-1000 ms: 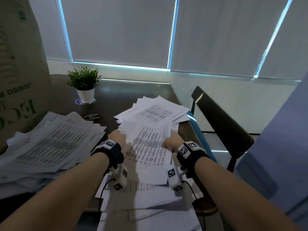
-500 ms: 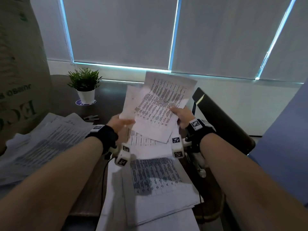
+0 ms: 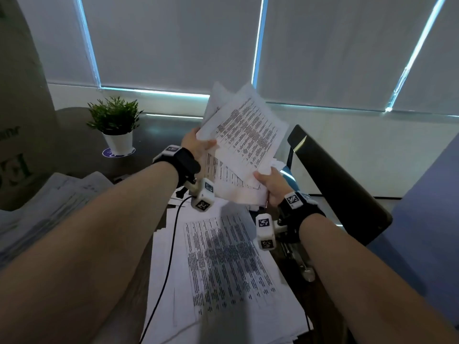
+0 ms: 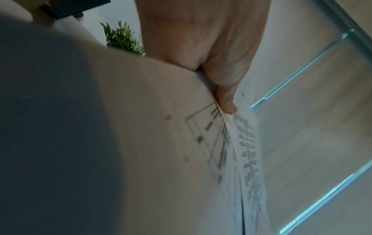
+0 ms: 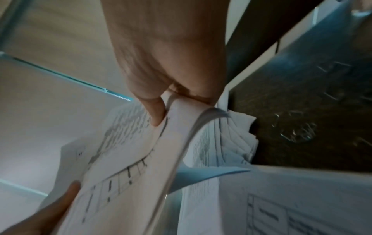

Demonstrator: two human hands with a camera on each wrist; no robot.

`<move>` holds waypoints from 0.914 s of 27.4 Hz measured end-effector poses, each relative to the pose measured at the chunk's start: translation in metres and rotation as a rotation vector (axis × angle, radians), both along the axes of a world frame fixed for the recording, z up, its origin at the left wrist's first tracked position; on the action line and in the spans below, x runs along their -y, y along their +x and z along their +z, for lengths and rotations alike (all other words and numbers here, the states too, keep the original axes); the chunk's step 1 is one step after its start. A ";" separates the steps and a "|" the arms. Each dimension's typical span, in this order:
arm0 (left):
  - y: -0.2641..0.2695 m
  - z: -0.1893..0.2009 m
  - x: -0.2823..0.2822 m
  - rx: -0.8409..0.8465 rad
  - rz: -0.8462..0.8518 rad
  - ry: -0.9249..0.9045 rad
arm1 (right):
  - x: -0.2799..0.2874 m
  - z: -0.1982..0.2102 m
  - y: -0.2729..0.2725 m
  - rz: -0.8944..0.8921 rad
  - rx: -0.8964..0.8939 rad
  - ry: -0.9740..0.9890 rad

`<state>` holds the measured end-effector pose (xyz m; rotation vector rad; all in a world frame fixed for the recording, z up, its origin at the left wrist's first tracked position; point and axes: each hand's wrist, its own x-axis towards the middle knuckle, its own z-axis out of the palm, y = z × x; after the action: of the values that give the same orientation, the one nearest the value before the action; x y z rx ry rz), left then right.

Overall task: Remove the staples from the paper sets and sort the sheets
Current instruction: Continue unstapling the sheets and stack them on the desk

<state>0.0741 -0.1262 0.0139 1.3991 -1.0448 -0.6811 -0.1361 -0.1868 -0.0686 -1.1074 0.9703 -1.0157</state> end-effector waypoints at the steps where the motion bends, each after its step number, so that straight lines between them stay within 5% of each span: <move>1: -0.002 0.000 0.004 -0.018 -0.001 -0.019 | 0.007 0.001 -0.001 -0.018 -0.027 -0.058; 6: 0.006 -0.042 0.021 0.041 0.045 0.073 | 0.028 -0.014 -0.004 -0.047 -0.268 -0.162; 9: 0.017 -0.073 0.024 0.142 0.057 0.312 | 0.039 -0.036 -0.001 -0.035 -0.517 -0.119; 13: 0.030 -0.106 0.027 0.175 0.028 0.562 | 0.041 -0.046 0.002 -0.066 -0.623 -0.088; 16: 0.036 -0.116 0.033 0.269 0.043 0.572 | 0.041 -0.042 0.002 -0.007 -0.791 -0.039; 21: 0.038 -0.106 0.032 0.509 0.080 0.538 | 0.048 -0.031 -0.016 -0.233 -0.906 -0.102; 25: 0.044 -0.100 0.029 0.572 0.240 0.326 | 0.047 -0.027 -0.021 -0.253 -0.909 -0.063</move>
<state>0.1178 -0.1550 -0.0860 2.0397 -1.2071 -0.2784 -0.1572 -0.2334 -0.0959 -1.5664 1.8447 -0.7206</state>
